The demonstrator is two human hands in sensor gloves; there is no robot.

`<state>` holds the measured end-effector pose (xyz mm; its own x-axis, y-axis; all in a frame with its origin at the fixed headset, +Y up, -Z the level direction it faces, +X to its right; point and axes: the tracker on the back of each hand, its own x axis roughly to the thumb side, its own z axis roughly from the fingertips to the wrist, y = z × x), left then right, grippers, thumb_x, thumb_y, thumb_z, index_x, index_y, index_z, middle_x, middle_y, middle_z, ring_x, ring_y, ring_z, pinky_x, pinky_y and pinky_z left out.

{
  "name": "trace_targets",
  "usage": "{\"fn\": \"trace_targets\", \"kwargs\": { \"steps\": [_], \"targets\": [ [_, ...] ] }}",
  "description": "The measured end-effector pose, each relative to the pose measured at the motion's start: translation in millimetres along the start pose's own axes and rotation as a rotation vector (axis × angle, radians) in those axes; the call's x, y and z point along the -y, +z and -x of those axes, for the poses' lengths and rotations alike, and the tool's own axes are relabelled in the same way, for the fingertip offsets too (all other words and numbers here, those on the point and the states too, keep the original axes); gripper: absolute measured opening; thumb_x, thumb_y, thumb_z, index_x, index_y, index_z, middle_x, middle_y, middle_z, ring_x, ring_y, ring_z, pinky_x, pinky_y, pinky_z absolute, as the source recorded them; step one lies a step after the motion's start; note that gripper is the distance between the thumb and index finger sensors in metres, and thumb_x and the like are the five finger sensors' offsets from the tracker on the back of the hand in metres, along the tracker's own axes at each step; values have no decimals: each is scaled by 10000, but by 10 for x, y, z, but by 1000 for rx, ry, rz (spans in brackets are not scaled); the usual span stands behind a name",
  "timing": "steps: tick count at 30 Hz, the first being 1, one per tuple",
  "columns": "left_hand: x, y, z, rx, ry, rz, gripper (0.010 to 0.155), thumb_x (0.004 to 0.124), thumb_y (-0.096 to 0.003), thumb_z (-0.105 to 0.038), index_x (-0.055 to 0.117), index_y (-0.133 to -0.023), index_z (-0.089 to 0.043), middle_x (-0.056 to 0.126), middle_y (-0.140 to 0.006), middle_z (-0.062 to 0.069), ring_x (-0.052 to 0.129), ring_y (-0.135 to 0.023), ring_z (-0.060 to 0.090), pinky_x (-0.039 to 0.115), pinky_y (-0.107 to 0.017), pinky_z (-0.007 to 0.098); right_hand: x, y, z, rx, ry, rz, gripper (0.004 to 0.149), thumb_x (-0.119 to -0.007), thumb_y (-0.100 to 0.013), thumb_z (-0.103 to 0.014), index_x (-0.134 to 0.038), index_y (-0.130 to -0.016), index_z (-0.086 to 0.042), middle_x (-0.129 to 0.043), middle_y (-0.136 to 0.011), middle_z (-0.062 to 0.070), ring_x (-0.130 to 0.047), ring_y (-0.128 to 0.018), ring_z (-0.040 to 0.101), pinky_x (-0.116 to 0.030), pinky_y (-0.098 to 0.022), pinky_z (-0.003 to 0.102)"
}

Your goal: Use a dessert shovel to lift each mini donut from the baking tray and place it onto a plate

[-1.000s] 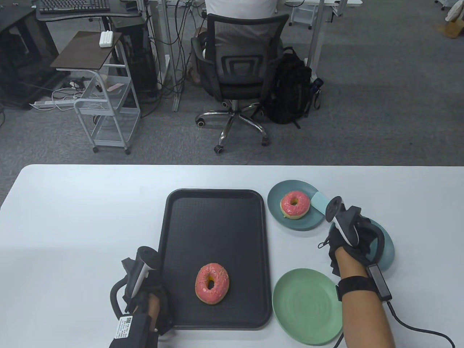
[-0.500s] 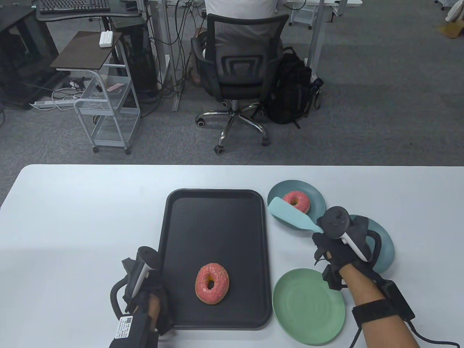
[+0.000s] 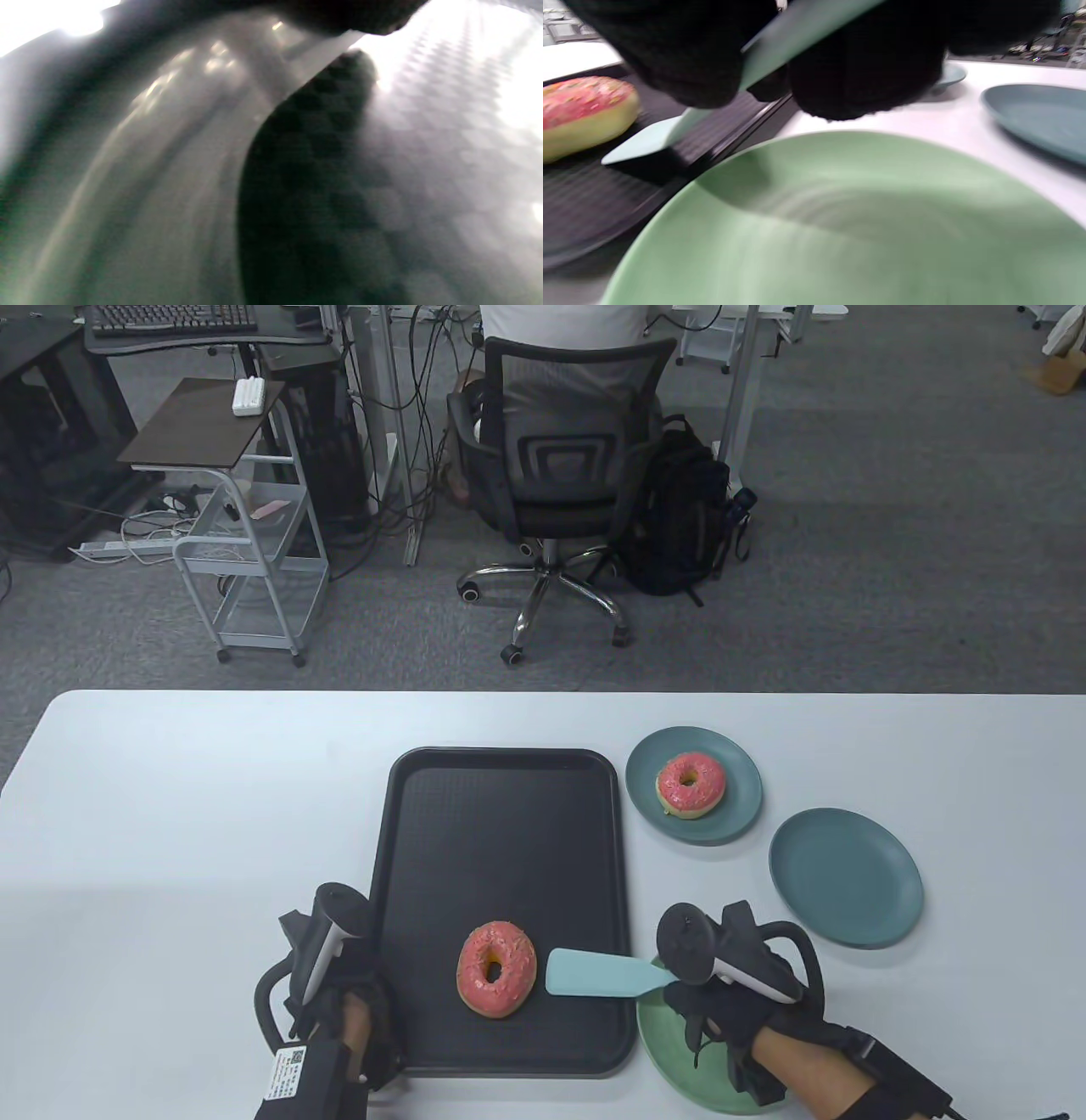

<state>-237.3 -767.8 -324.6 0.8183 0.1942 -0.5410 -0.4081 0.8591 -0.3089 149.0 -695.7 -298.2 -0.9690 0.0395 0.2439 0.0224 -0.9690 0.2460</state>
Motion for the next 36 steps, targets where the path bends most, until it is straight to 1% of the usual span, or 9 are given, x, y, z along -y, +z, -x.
{"fn": "trace_targets", "kwargs": {
  "steps": [3, 5, 11, 20, 22, 26, 27, 34, 36],
  "targets": [
    [-1, -3, 3, -1, -5, -5, 625, 772, -403, -378, 507, -958, -266, 666, -833, 16, 878, -541, 132, 796, -464, 380, -66, 21, -99, 17, -29, -27, 507, -898, -431, -426, -800, -876, -202, -985, -661, 183, -964, -409, 332, -853, -324, 472],
    [-1, -3, 8, 1, -4, -10, 625, 775, -403, -380, 508, -957, -267, 669, -830, 16, 878, -538, 130, 796, -461, 379, -104, -2, -180, 26, -17, -15, 509, -890, -433, -425, -793, -880, -200, -983, -663, 184, -963, -410, 332, -855, -325, 473],
    [-4, -9, 36, 5, 16, -10, 621, 784, -400, -389, 519, -951, -279, 672, -827, 7, 881, -533, 126, 799, -454, 371, -135, -152, -333, 47, -40, -22, 512, -882, -436, -418, -780, -888, -201, -975, -671, 188, -960, -418, 337, -852, -332, 479],
    [-1, -12, 52, 8, 30, -6, 613, 783, -403, -389, 523, -949, -288, 672, -826, 1, 882, -529, 121, 802, -447, 362, -234, -413, -729, 134, -47, -8, 521, -870, -432, -412, -762, -904, -221, -954, -696, 182, -949, -444, 339, -844, -355, 482],
    [-1, -18, 65, 12, 44, 0, 609, 782, -403, -385, 526, -947, -290, 671, -825, 0, 882, -528, 122, 801, -444, 361, -237, -439, -749, 138, -2, 11, 520, -861, -430, -416, -753, -906, -238, -946, -709, 173, -946, -461, 338, -842, -374, 487],
    [0, -24, 76, 16, 58, 8, 608, 782, -404, -380, 524, -947, -289, 666, -824, 0, 877, -529, 125, 795, -443, 364, -263, -516, -695, 163, -74, -33, 519, -852, -435, -395, -741, -919, -245, -927, -726, 182, -928, -478, 350, -824, -389, 495],
    [0, -23, 75, 16, 59, 9, 607, 781, -405, -378, 523, -946, -288, 665, -824, 2, 878, -527, 127, 795, -443, 364, -279, -541, -689, 165, -81, -40, 535, -853, -435, -391, -740, -926, -212, -925, -729, 184, -925, -482, 352, -820, -392, 499],
    [-2, -29, 80, 17, 58, 12, 604, 775, -406, -372, 520, -947, -288, 663, -825, 1, 877, -530, 127, 795, -443, 365, -316, -656, -706, 196, -79, -33, 536, -844, -433, -381, -727, -932, -225, -908, -750, 182, -912, -511, 363, -807, -421, 513],
    [-3, -31, 83, 16, 59, 14, 603, 774, -406, -371, 520, -947, -288, 663, -825, 2, 878, -529, 126, 796, -442, 364, -323, -692, -703, 200, -99, -55, 535, -838, -435, -380, -725, -935, -223, -906, -751, 185, -910, -512, 364, -806, -421, 514]
  ]
}}
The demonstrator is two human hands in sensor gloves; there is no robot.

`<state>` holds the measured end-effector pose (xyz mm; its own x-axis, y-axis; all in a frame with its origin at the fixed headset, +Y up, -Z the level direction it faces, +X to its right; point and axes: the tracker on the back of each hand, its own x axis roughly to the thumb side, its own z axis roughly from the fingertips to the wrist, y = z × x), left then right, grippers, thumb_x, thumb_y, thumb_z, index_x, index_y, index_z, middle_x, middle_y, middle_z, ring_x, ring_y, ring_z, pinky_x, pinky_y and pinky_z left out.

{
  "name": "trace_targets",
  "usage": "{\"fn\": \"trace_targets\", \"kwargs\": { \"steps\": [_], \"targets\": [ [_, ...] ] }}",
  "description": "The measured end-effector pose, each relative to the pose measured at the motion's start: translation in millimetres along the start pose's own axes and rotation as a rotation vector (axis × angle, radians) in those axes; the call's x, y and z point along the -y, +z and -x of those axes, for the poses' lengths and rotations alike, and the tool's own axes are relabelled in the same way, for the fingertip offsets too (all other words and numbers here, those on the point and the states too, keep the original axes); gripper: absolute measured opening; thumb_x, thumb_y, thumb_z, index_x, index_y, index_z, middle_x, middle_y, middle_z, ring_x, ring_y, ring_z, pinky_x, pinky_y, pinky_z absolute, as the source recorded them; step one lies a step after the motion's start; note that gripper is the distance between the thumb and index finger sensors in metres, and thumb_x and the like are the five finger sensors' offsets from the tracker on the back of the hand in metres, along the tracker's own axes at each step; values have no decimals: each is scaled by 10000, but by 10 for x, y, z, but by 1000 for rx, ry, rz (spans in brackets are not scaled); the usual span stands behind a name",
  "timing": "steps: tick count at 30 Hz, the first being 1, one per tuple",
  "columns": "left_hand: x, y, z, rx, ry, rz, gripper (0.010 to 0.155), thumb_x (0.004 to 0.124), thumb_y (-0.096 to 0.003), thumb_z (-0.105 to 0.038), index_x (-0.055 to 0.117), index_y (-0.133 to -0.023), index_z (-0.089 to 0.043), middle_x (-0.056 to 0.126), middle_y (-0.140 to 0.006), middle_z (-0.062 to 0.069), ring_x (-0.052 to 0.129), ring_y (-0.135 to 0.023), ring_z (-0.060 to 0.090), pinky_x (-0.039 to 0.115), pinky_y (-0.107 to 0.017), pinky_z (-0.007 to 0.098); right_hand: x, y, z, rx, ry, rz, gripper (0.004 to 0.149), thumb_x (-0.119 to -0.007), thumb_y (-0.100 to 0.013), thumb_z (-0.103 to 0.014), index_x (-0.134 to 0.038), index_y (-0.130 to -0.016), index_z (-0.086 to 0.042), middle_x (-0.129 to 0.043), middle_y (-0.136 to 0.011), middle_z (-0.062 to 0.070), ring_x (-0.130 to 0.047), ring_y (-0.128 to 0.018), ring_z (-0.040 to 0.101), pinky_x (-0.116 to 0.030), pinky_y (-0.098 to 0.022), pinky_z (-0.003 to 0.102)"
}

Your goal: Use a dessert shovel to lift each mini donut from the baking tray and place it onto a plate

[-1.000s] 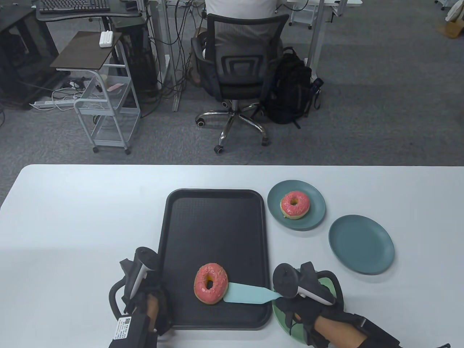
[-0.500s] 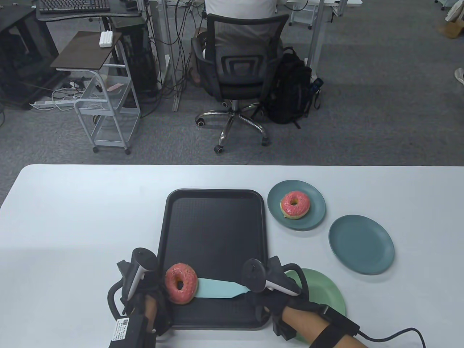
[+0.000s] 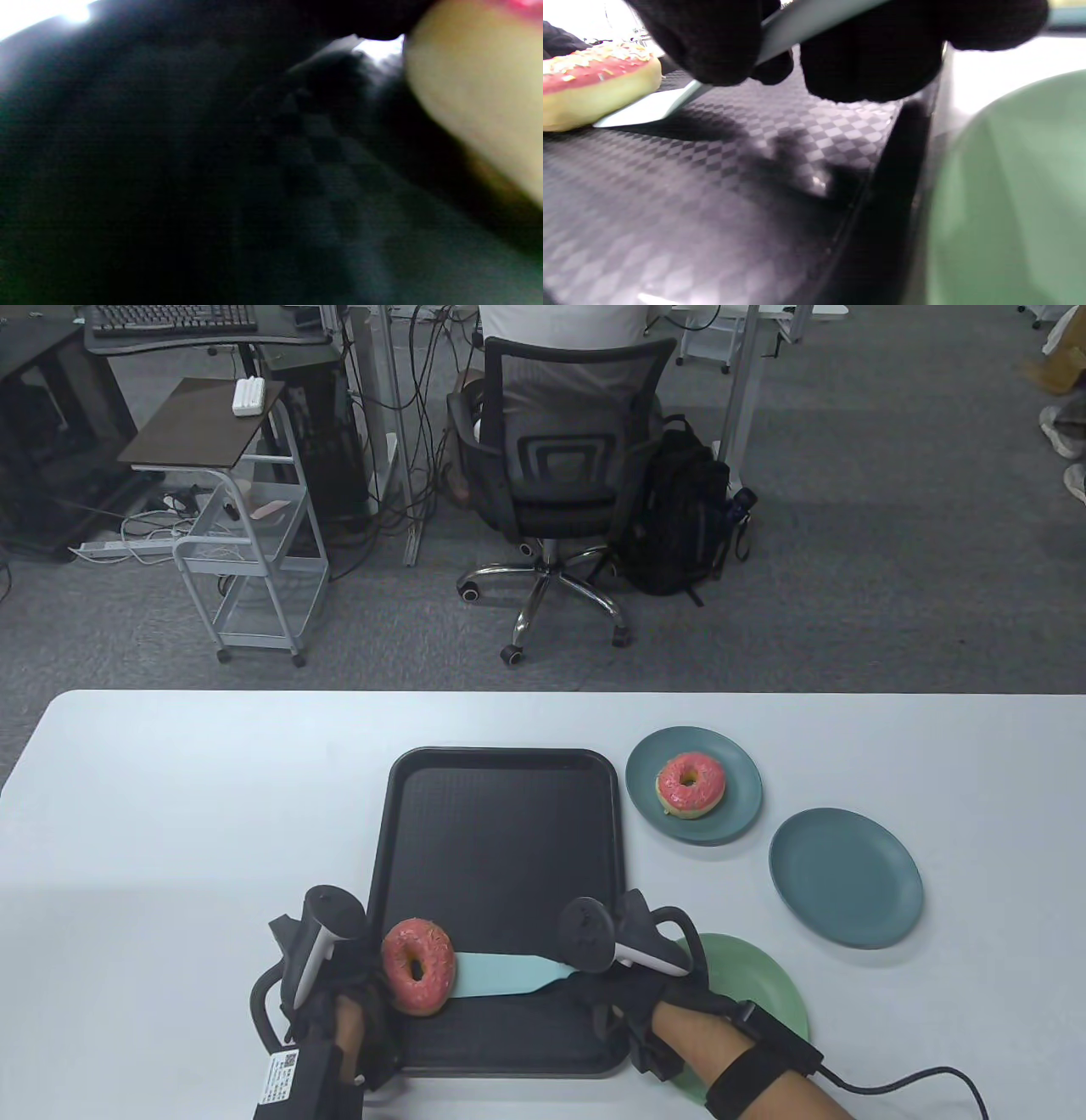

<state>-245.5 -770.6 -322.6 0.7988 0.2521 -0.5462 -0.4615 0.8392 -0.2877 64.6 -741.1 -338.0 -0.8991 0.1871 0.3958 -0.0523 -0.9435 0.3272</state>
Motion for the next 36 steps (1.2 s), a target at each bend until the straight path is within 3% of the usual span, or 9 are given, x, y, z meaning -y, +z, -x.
{"fn": "trace_targets", "kwargs": {
  "steps": [5, 13, 30, 36],
  "targets": [
    [5, 3, -8, 0, -7, -2, 610, 779, -404, -376, 516, -947, -286, 661, -824, 1, 877, -526, 125, 795, -440, 364, -41, -54, -30, 47, -87, -9, 526, -827, -448, -380, -723, -942, -234, -906, -741, 193, -909, -491, 355, -812, -392, 495],
    [7, 1, -3, 3, -5, -3, 603, 767, -412, -377, 508, -950, -291, 654, -829, -2, 874, -526, 124, 796, -436, 357, -118, -161, -433, 77, 9, 50, 537, -809, -447, -384, -704, -947, -222, -903, -749, 180, -914, -506, 347, -822, -405, 491],
    [14, 1, 11, 0, 3, 2, 612, 769, -408, -402, 504, -950, -300, 645, -831, -17, 870, -527, 111, 794, -434, 343, -82, -58, -235, 62, -37, 65, 540, -811, -446, -389, -710, -944, -207, -916, -727, 176, -925, -471, 327, -839, -369, 466],
    [16, 2, 18, 1, 7, 4, 614, 771, -407, -405, 505, -950, -301, 644, -832, -18, 869, -528, 110, 793, -433, 340, 115, 26, -61, 6, -101, 109, 542, -814, -446, -384, -712, -945, -200, -919, -723, 178, -927, -464, 330, -840, -361, 467]
  ]
}}
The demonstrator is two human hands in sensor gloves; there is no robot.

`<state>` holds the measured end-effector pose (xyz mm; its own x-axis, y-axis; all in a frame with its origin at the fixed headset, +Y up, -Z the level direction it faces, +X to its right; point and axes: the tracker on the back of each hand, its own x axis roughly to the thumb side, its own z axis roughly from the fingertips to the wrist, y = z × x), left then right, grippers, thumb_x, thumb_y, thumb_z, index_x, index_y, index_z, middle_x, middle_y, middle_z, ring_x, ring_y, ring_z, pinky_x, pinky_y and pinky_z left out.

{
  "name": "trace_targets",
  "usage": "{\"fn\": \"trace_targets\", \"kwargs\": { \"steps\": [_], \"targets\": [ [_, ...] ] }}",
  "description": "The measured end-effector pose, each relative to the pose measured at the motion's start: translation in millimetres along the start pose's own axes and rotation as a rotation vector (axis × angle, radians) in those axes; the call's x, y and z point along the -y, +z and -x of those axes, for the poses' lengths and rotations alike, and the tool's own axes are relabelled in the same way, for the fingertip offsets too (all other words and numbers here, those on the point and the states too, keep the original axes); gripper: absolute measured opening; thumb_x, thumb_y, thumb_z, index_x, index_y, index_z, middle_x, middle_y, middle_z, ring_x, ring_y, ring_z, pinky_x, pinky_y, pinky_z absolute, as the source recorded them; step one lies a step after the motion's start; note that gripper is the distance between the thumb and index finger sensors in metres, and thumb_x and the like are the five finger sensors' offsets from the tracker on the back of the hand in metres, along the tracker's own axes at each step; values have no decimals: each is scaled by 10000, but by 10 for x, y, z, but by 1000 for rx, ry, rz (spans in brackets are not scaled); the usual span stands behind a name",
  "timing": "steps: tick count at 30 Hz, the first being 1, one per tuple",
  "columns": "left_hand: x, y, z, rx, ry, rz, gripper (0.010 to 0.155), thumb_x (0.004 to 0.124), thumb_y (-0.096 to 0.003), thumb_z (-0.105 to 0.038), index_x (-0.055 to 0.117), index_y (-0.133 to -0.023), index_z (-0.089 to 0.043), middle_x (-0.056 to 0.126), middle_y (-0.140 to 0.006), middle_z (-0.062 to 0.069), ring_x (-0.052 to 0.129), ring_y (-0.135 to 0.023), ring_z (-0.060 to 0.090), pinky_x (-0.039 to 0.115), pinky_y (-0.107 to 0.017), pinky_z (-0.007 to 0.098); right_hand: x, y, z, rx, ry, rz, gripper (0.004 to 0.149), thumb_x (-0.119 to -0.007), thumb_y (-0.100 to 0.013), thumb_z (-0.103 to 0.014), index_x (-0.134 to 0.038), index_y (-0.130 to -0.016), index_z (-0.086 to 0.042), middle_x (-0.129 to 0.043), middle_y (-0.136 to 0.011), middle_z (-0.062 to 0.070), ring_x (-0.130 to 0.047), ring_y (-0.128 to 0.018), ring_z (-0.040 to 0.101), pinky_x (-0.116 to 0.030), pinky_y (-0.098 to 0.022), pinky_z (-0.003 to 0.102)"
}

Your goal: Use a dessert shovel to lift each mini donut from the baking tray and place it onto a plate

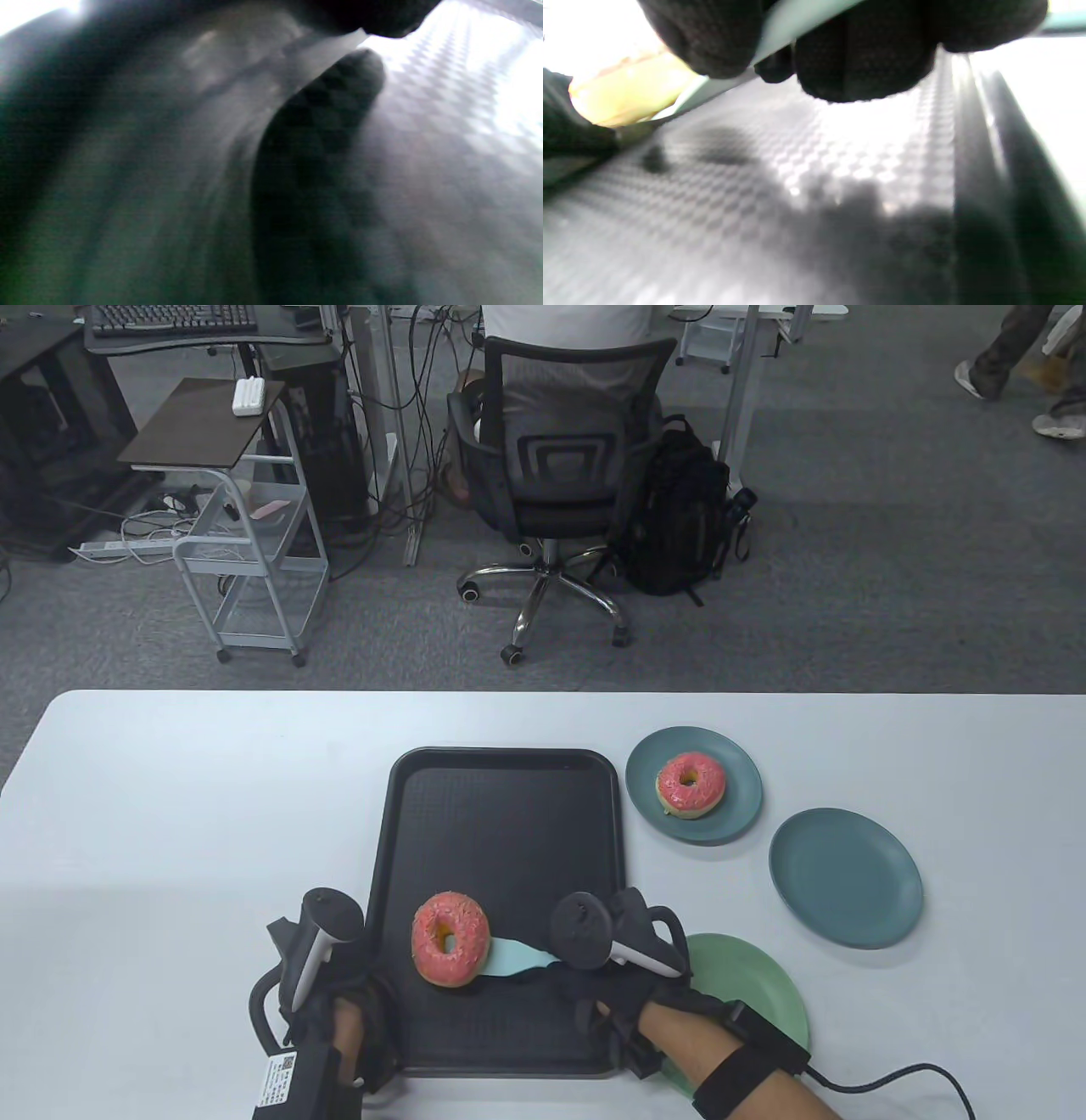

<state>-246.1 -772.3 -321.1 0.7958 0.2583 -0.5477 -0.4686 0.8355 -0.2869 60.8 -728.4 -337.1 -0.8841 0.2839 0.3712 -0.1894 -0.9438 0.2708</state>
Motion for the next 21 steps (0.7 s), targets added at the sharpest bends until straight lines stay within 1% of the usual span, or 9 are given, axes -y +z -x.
{"fn": "trace_targets", "kwargs": {
  "steps": [5, 8, 17, 21],
  "targets": [
    [1, 0, 3, 0, 0, 0, 614, 770, -407, -407, 504, -950, -303, 644, -832, -19, 869, -528, 110, 793, -433, 340, 260, 89, 165, -50, -42, 70, 544, -816, -446, -382, -712, -946, -197, -918, -723, 181, -928, -460, 331, -838, -359, 470],
    [1, 0, 8, 1, 2, 0, 614, 769, -408, -409, 503, -951, -305, 643, -833, -21, 868, -529, 109, 794, -432, 336, 369, 155, 276, -79, -46, 97, 543, -818, -445, -381, -713, -945, -196, -918, -722, 183, -928, -460, 332, -838, -358, 470],
    [5, 2, 14, 2, 3, -3, 614, 768, -408, -414, 502, -951, -309, 640, -836, -25, 867, -528, 107, 794, -430, 332, 522, 407, 613, -157, -60, 148, 544, -820, -444, -381, -716, -944, -193, -920, -720, 183, -929, -459, 333, -839, -357, 471],
    [6, 2, 14, 2, 3, -3, 614, 768, -407, -414, 503, -951, -308, 642, -834, -25, 867, -528, 107, 794, -430, 331, 594, 569, 843, -211, -71, 175, 543, -821, -443, -379, -717, -943, -193, -920, -721, 184, -929, -459, 334, -839, -357, 472]
  ]
}}
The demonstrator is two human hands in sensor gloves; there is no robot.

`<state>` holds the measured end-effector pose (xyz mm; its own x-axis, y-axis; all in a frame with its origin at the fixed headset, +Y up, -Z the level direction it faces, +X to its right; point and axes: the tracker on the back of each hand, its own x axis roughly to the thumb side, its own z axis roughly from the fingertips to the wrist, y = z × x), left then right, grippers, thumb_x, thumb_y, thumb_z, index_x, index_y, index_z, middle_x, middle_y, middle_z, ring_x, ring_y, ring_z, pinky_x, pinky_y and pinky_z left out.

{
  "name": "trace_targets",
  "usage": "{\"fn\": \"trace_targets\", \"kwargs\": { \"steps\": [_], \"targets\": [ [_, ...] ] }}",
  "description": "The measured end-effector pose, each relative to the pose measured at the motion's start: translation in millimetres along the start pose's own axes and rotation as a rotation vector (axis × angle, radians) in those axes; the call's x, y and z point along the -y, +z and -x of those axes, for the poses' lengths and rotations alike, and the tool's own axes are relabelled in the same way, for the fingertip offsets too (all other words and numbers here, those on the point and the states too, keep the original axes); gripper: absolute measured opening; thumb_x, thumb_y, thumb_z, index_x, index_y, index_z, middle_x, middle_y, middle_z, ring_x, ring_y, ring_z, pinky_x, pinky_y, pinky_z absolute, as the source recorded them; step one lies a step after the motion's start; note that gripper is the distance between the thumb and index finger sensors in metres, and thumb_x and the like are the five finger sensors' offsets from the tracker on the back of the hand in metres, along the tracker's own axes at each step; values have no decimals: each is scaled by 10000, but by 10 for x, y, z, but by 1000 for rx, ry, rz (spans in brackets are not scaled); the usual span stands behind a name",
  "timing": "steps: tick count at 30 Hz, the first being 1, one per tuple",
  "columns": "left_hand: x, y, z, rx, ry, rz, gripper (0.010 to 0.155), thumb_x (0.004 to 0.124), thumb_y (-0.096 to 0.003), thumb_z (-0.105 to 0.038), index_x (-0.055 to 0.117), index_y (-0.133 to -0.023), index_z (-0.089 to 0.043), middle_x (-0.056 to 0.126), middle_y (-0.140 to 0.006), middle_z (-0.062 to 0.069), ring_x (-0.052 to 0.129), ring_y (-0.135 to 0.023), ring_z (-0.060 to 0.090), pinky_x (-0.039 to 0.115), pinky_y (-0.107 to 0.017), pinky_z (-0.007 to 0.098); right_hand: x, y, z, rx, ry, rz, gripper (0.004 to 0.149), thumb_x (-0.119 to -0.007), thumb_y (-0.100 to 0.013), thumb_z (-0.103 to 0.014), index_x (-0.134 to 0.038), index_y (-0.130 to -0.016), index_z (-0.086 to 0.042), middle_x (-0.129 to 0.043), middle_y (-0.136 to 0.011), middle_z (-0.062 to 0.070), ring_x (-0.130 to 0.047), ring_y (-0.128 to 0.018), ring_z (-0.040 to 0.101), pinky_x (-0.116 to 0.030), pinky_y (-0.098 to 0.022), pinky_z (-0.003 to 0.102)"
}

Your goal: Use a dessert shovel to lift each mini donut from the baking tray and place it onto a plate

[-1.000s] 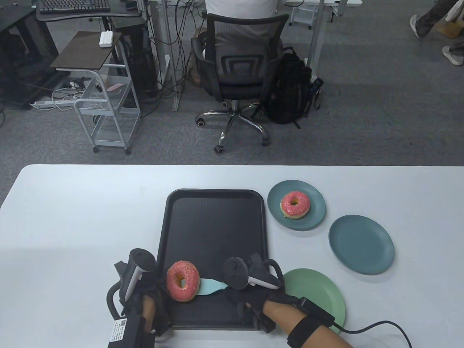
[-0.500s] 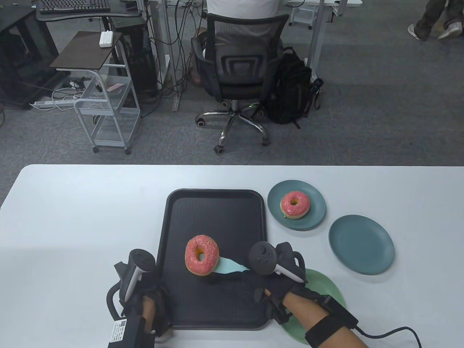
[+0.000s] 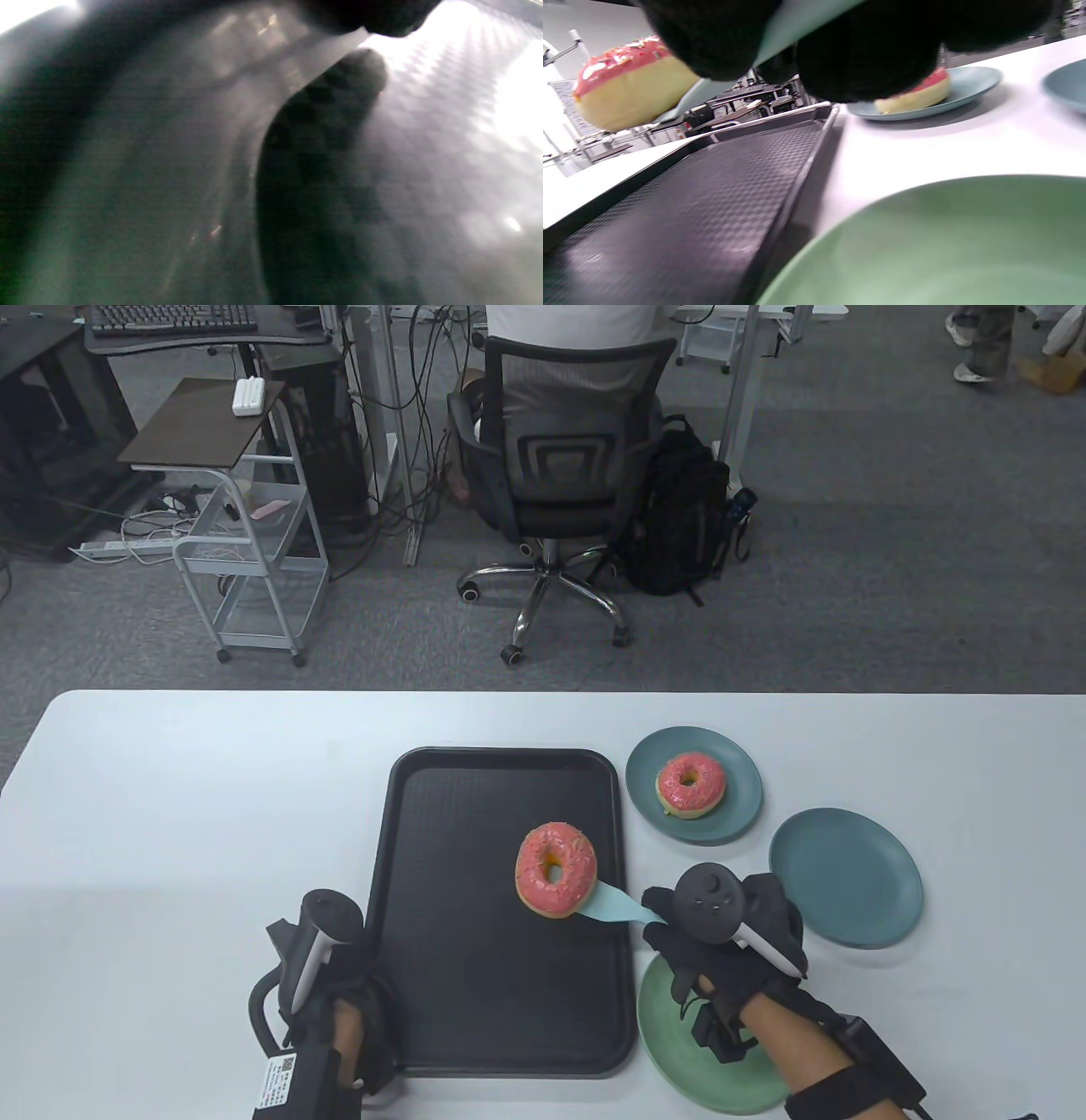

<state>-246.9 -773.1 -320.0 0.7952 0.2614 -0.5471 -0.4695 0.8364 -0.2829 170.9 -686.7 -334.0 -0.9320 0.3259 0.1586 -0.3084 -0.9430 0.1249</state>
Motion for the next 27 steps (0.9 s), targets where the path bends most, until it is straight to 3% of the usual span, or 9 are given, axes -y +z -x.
{"fn": "trace_targets", "kwargs": {
  "steps": [15, 21, 27],
  "targets": [
    [3, 4, 0, -1, -2, 0, 612, 767, -408, -412, 503, -950, -308, 640, -834, -24, 866, -527, 106, 793, -431, 332, 501, 407, 1407, -410, -59, 143, 560, -840, -438, -351, -722, -949, -154, -914, -730, 199, -921, -469, 354, -831, -364, 489],
    [5, 4, -2, 0, -4, -2, 613, 766, -408, -412, 502, -951, -306, 640, -835, -24, 867, -527, 107, 793, -430, 333, 488, 544, 1880, -613, -53, 179, 559, -848, -438, -338, -720, -950, -154, -909, -738, 202, -919, -479, 360, -828, -373, 495],
    [6, 3, -4, 0, -4, -3, 613, 766, -408, -412, 501, -951, -306, 640, -835, -23, 866, -527, 107, 793, -430, 333, 385, 601, 2103, -706, -23, 165, 555, -849, -439, -332, -719, -951, -160, -905, -749, 202, -918, -492, 362, -828, -383, 496]
  ]
}}
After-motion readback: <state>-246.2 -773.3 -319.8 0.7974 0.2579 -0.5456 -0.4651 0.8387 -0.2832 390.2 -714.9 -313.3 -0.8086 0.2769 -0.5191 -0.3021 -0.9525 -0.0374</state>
